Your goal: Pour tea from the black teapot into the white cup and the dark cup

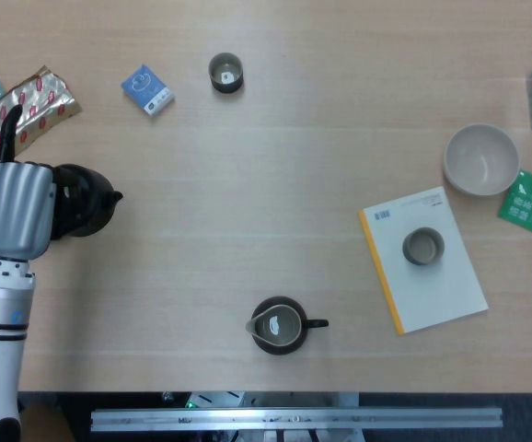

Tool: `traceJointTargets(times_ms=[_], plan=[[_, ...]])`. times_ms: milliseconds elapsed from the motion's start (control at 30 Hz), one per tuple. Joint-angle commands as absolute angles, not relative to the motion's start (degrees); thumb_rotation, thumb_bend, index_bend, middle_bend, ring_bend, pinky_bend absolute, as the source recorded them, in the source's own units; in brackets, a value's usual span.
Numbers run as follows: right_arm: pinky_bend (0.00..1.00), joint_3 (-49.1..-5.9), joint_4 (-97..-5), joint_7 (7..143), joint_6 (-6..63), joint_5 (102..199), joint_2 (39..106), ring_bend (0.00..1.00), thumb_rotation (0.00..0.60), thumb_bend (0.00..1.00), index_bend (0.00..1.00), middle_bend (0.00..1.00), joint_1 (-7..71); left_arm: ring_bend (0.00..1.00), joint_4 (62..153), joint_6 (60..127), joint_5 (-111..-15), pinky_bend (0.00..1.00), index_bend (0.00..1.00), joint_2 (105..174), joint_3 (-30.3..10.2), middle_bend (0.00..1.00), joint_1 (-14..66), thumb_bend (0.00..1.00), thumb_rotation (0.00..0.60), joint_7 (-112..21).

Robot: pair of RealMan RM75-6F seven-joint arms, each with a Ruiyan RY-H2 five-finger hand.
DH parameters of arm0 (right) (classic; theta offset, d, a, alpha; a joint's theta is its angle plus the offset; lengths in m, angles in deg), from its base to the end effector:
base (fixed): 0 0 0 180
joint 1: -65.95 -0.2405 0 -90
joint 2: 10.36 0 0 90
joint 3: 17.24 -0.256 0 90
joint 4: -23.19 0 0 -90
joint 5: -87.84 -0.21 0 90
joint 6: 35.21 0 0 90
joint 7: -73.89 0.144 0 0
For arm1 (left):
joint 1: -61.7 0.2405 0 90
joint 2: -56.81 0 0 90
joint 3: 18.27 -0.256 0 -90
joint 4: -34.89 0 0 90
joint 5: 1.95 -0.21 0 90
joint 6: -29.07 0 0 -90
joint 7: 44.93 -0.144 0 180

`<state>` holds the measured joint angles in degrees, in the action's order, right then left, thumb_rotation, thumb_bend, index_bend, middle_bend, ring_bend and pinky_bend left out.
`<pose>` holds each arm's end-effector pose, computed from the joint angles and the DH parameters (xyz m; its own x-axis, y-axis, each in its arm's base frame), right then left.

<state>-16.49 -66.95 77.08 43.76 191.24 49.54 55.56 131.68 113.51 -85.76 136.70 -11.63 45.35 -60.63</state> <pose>-0.2833 -0.1885 0.1452 0.5098 -0.1216 0.8517 -0.8183 -0.3740 0.4365 -0.2189 0.2387 0.0805 0.3047 -0.0815 0.9489 0.9330 -0.1747 -0.3146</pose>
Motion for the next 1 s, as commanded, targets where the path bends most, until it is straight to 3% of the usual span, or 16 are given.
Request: traceJointTargets(times_ms=[33, 433, 733, 1000], plan=[[0.21, -15.87, -69.25, 73.54, 39.41, 193.6, 50.13, 0.18, 0.6, 0.12, 0.36, 0.32, 52.35, 0.89, 132.0, 113.57, -86.23, 0.0, 1.0, 136.31, -11.7, 1.0, 45.37, 0.31, 0.54, -60.57], [0.21, -16.0, -71.09, 62.03, 25.66, 190.53, 55.66, 0.18, 0.6, 0.12, 0.35, 0.32, 45.39, 0.89, 132.75, 113.28, -87.15, 0.0, 1.0, 134.66, -12.14, 1.0, 45.74, 0.31, 0.55, -59.94], [0.2, -17.46, -70.24, 52.75, 20.22, 183.56, 60.33, 0.16, 0.6, 0.05, 0.28, 0.25, 43.41, 0.89, 133.11, 112.83, -87.51, 0.0, 1.0, 134.03, -12.55, 1.0, 45.95, 0.31, 0.549, -59.19], [0.2, -17.37, -68.8, 47.83, 16.99, 178.74, 63.89, 0.15, 0.6, 0.04, 0.27, 0.24, 41.95, 0.88, 132.96, 112.44, -87.4, 0.0, 1.0, 133.58, -12.65, 1.0, 46.13, 0.31, 0.552, -58.46]])
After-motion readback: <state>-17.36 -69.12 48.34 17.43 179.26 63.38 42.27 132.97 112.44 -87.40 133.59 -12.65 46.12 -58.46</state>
